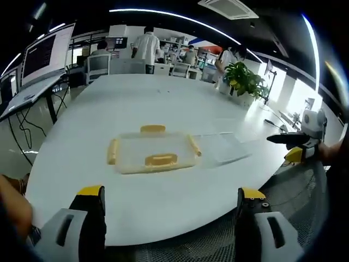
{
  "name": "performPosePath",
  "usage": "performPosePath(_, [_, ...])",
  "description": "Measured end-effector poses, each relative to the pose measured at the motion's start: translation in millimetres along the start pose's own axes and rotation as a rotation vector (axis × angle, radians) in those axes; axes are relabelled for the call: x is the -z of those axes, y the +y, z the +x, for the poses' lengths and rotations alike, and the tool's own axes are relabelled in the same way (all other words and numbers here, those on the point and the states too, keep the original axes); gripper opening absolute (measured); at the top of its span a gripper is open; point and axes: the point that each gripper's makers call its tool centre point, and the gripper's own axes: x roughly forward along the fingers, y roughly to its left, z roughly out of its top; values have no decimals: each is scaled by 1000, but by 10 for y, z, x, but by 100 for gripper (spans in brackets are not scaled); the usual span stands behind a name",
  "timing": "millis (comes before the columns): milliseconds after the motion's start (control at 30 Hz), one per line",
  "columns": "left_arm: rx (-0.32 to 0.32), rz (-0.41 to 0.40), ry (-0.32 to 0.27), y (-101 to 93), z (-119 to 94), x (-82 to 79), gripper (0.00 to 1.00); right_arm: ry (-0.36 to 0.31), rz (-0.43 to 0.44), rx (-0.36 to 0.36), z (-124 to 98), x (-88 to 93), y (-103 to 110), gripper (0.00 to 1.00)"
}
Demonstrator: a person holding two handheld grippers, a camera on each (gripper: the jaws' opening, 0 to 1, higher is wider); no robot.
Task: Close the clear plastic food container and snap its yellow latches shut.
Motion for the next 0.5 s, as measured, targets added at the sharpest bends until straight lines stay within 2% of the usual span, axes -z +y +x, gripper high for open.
performPosePath(167, [0,-2,0,-3,-7,-1,95,-11,15,-5,4,-13,0,89])
performPosePath(500, [0,-5,10,-8,-15,24,92,20,-5,3,-3,41,-1,84])
